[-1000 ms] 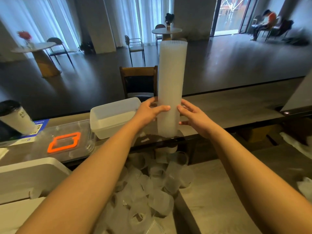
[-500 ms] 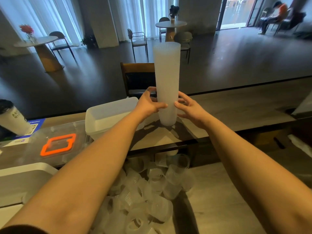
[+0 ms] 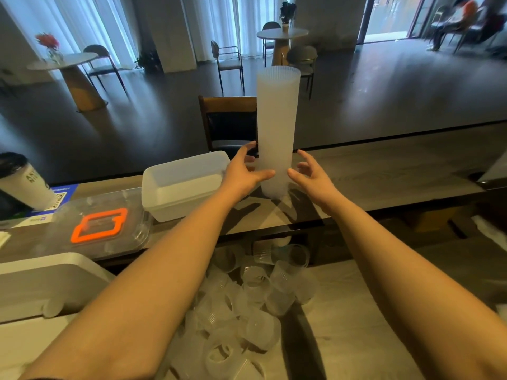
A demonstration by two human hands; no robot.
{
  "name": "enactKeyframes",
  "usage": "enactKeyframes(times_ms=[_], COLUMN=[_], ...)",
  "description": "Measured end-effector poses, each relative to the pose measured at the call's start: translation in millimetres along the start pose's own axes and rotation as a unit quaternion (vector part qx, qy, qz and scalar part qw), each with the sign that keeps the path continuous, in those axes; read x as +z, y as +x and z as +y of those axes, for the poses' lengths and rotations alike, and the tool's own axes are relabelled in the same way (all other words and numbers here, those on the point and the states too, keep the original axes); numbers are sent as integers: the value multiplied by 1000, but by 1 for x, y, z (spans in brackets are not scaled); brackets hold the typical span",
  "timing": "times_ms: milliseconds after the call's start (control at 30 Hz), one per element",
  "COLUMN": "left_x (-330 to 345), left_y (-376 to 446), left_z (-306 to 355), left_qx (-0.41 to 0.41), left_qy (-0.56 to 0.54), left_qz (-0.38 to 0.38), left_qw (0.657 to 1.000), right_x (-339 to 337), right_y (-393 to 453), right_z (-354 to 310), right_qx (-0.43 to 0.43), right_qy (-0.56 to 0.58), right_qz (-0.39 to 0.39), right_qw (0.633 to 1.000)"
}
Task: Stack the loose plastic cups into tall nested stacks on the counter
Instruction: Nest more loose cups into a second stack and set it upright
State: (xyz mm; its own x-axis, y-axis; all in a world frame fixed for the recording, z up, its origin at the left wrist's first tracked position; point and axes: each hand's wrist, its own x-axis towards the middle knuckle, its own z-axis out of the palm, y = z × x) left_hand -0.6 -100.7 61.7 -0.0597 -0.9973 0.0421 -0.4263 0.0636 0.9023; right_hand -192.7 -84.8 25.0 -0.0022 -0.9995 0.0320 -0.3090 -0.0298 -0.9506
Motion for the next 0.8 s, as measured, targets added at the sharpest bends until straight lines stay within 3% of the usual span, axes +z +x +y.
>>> enactKeyframes(times_ms=[267,567,800], left_x=[-6,-25,-35], left_y=[-80,-180,-239], left_z=[-29,-83,-146], left_qx=[45,40,35], left_qy=[-33,-91,-49], left_qz=[52,44,37], left_qw=[997,994,998], right_x=[25,65,96], right_y=[-82,-174,-230], right_z=[13,49,76], right_qx=[-59,-3,55], right_qy=[-14,17,1], right_qz=[41,18,-20], right_qw=[997,1000,998])
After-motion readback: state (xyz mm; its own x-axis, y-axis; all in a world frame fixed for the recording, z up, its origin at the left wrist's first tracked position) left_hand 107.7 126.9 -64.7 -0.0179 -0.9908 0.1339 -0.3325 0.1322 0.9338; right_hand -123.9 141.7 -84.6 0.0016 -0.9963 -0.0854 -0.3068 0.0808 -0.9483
